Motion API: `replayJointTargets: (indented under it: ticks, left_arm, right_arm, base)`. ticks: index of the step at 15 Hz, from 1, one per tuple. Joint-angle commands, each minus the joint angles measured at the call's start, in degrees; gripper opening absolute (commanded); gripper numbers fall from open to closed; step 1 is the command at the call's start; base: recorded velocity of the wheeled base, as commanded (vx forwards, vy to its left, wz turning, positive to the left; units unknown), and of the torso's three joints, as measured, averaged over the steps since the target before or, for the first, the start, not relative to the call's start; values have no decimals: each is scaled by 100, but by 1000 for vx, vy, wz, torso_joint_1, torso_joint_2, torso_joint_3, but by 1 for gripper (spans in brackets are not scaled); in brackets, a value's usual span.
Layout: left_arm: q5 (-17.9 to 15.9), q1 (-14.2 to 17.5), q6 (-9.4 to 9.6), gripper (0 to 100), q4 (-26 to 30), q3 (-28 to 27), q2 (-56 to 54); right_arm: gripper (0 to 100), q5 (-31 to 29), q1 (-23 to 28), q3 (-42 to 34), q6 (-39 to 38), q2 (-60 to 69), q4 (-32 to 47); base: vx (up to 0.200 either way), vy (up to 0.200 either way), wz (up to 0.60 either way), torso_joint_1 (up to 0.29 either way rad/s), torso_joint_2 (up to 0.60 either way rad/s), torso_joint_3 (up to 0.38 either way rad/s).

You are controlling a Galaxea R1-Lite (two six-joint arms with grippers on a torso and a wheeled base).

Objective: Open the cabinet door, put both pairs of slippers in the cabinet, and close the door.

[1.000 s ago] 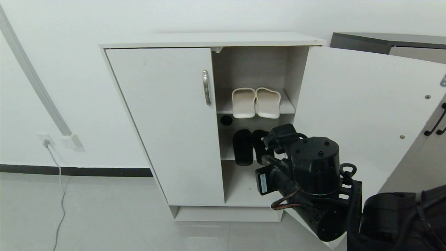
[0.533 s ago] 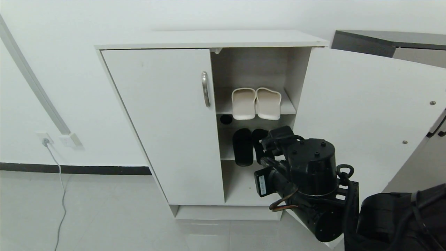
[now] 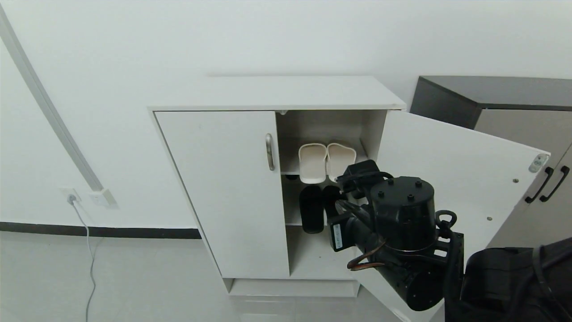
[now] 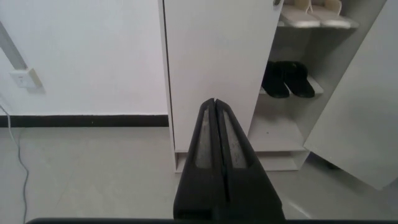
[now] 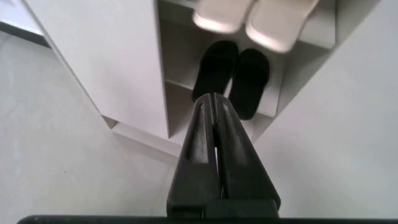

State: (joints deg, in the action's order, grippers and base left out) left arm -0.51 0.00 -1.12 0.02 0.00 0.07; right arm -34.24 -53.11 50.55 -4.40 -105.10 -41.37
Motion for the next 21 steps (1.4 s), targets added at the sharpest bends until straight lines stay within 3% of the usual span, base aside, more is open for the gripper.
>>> replayJointTargets:
  ticks: [1,21]
  left_arm:
    - [-2,0,-2,0,-2,0,1]
    - [-10,0,-2,0,-2,0,1]
  right_arm:
    - [0,-3,3,-2,1,-2,-2]
    - [0,5,3,-63,1,15,-2]
  base:
    - [0,0,0,134,-471,-334]
    - [0,0,0,205,-524,-319]
